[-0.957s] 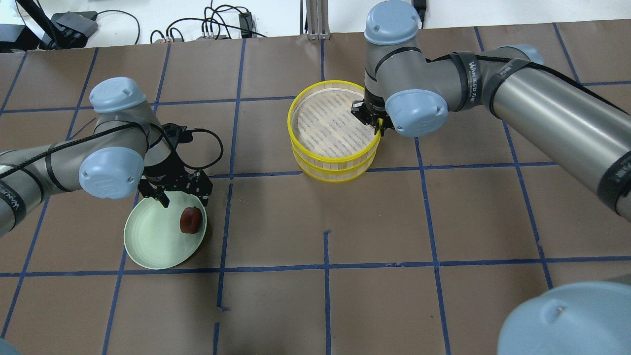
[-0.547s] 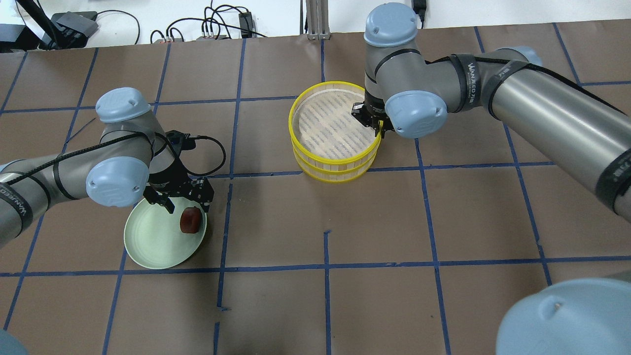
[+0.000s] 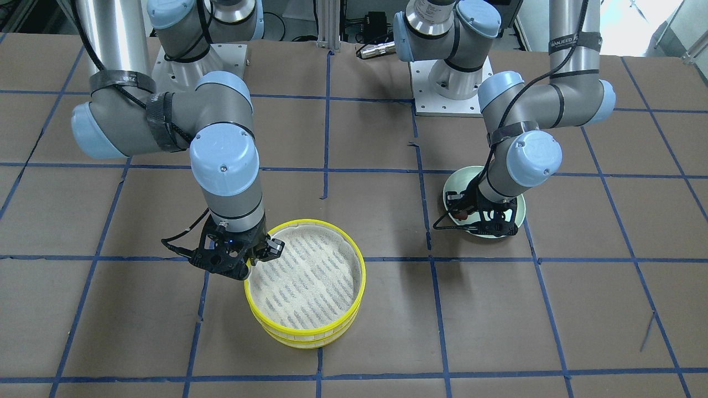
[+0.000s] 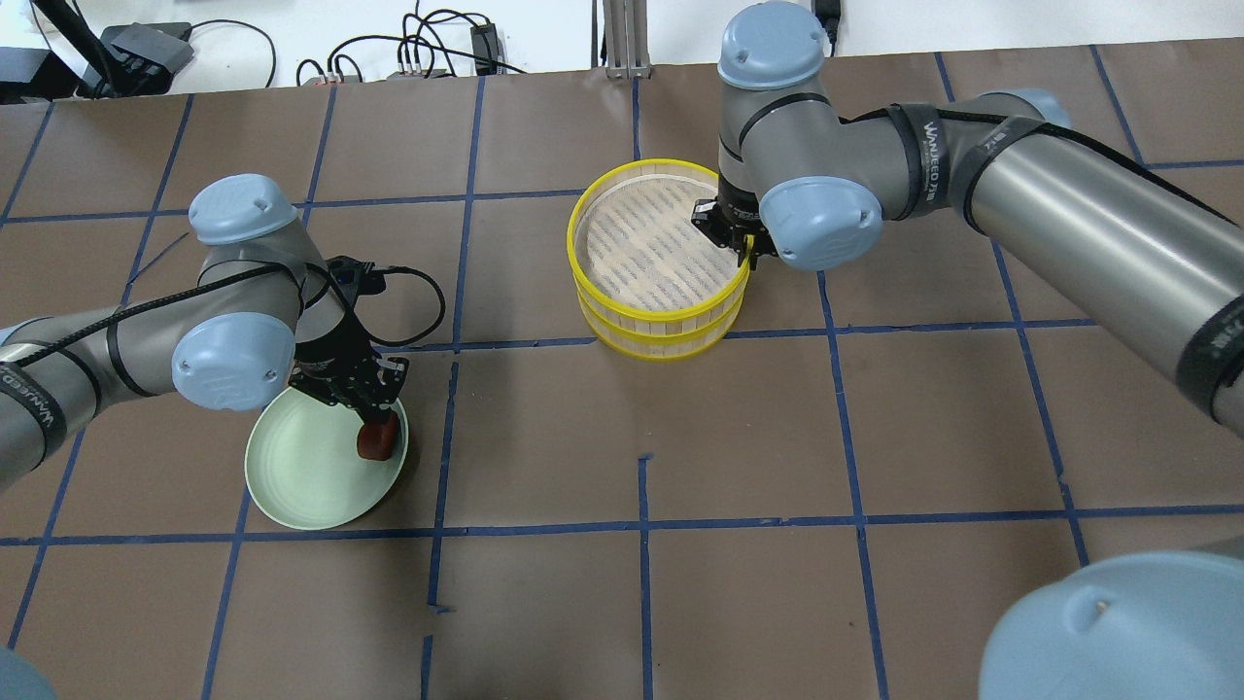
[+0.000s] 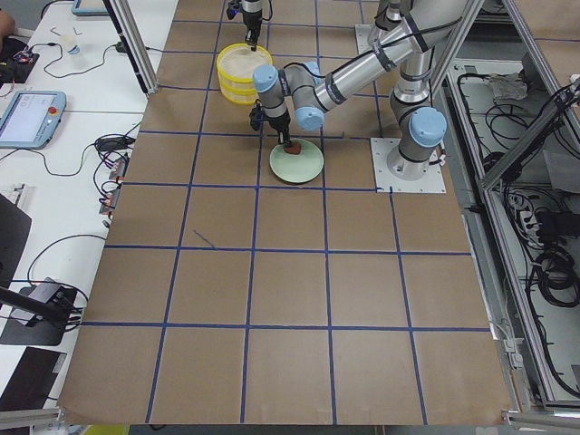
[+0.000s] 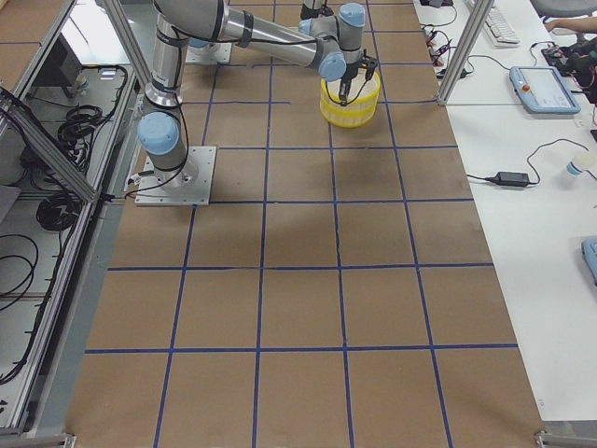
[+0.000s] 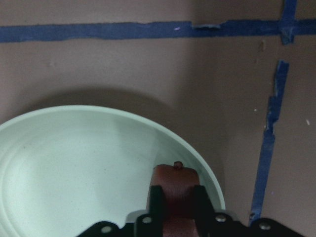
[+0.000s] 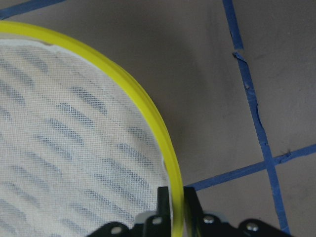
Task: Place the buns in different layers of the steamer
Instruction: 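Grasp the dark red bun on the plate with the left gripper, then set dark red bun on top tier with left gripper while right withdraws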
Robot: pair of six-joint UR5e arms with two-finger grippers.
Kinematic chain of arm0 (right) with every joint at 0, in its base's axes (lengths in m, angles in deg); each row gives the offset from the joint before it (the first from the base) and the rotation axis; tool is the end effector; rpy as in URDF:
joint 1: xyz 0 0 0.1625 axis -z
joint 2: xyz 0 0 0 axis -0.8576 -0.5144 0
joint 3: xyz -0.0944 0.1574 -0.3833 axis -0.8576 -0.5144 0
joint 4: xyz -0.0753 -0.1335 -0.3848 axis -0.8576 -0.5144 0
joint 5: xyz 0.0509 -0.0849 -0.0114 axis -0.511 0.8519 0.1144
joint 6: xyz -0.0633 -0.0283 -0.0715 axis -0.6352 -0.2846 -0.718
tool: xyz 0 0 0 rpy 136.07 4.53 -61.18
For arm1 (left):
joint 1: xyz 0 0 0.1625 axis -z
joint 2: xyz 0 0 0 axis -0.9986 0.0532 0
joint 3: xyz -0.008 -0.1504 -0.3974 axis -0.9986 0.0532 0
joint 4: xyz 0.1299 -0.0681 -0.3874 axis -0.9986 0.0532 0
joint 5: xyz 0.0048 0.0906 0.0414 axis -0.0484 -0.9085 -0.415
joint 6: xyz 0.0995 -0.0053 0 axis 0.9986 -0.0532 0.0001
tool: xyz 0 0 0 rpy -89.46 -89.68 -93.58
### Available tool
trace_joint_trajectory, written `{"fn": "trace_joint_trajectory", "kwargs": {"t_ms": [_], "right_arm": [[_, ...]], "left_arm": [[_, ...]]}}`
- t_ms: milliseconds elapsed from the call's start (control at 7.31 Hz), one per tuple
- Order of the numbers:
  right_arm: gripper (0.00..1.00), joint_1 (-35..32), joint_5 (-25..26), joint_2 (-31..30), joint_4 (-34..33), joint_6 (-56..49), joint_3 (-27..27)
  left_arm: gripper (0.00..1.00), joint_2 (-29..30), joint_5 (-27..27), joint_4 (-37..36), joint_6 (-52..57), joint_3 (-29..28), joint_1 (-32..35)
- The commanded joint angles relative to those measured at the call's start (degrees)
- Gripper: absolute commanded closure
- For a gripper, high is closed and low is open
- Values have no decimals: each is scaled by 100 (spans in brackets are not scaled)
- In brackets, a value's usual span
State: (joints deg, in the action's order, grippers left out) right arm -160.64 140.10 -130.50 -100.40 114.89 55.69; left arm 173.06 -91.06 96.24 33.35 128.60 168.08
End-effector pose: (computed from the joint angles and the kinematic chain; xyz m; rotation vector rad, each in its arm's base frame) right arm 0.2499 -0.5882 0.2808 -0.4378 -3.0572 0.0798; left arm -0.0569 -0.4878 0.1999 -0.0109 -3.1020 -0.3635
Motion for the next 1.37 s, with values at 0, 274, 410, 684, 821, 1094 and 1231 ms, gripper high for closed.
{"fn": "trace_joint_trajectory", "kwargs": {"t_ms": [0, 274, 410, 684, 821, 1094, 1231], "right_arm": [[49, 0, -13, 8, -10, 3, 23], [1, 17, 66, -53, 16, -101, -12], [0, 165, 32, -280, 103, -276, -56], [0, 1015, -318, -1175, 1153, -1511, -73], [0, 1350, -651, -1536, 1898, -1909, -248], [0, 1485, -707, -1793, 3446, -2709, -923], [0, 1320, -811, -2116, 3653, -2765, -1074]], "left_arm": [[84, -37, -9, 9, -27, -52, -9], [84, -422, -35, 78, -150, -175, 9], [84, -677, -35, 288, -150, -237, 9], [84, -846, -18, 613, -377, -726, 105], [84, -838, 78, 763, -509, -1139, 184], [84, -750, 630, 756, -1033, -1651, 674], [84, -671, 668, 643, -1473, -1879, 1077]]}}
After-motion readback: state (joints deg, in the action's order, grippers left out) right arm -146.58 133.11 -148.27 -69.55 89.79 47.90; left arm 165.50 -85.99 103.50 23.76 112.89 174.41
